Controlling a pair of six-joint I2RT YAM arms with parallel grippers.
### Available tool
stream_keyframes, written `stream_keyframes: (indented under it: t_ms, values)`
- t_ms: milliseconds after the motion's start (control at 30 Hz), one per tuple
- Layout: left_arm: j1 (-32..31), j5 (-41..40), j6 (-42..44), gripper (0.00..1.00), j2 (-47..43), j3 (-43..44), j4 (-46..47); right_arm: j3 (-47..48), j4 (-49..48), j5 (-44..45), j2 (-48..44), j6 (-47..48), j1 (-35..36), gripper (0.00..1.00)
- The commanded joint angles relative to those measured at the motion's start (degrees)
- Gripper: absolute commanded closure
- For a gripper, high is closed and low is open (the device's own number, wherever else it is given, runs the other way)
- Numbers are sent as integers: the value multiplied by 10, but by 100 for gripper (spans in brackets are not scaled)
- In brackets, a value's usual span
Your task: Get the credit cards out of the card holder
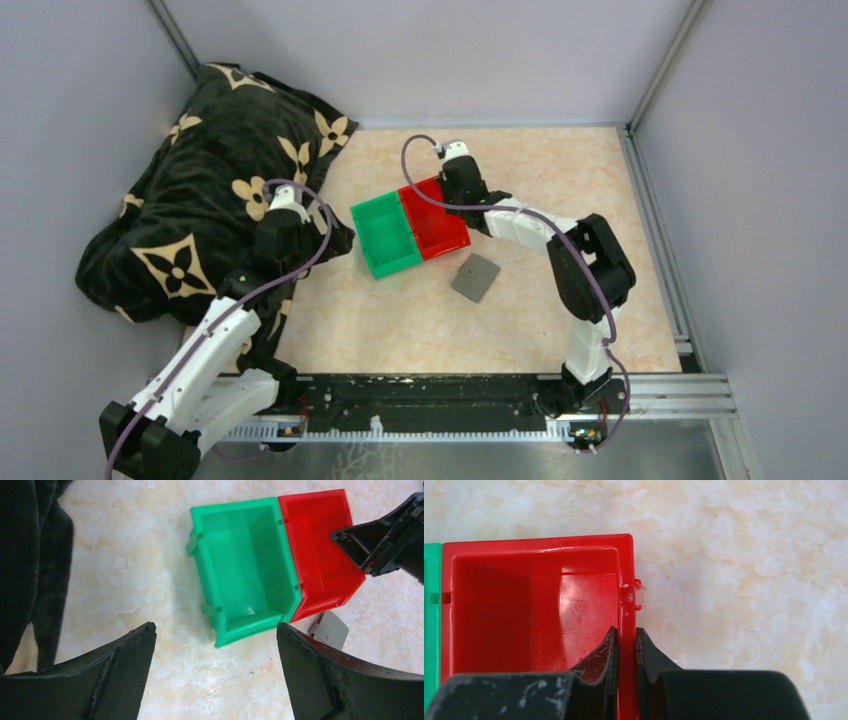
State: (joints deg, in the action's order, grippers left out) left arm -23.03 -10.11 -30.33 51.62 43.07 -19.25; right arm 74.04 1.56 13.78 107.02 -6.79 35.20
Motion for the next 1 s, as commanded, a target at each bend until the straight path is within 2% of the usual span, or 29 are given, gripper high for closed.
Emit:
stream_keyframes:
  t_ms: [0, 33, 133, 300, 400, 600, 733, 833, 967]
  values:
    - [2, 0, -14, 5, -26, -27, 6, -12, -30, 26, -43, -27, -35, 100]
    - [1, 1, -15, 4, -28, -32, 6, -14, -32, 22, -42, -26, -37, 100]
    - [1, 6, -19, 4, -31, -39, 4, -14, -32, 20, -36, -25, -37, 90]
    - [2, 24, -24, 5, -43, -57, 13, -25, -27, 6, -54, -38, -37, 51]
    - [1, 46, -11, 3, -50, -65, 25, -58, -46, -4, -112, -40, -36, 37]
    - [-25, 62, -13, 0, -49, -88, 79, -138, -52, 14, -248, -53, -15, 34]
    - [-57, 112, -30, 0, -25, -107, 140, -208, -30, 25, -305, -74, 24, 34]
    - [-104, 101, -51, 0, 6, -107, 162, -271, -24, 35, -334, -96, 57, 34]
    - [-199, 40, -74, 1, 67, -92, 178, -348, -38, 31, -360, -126, 65, 36]
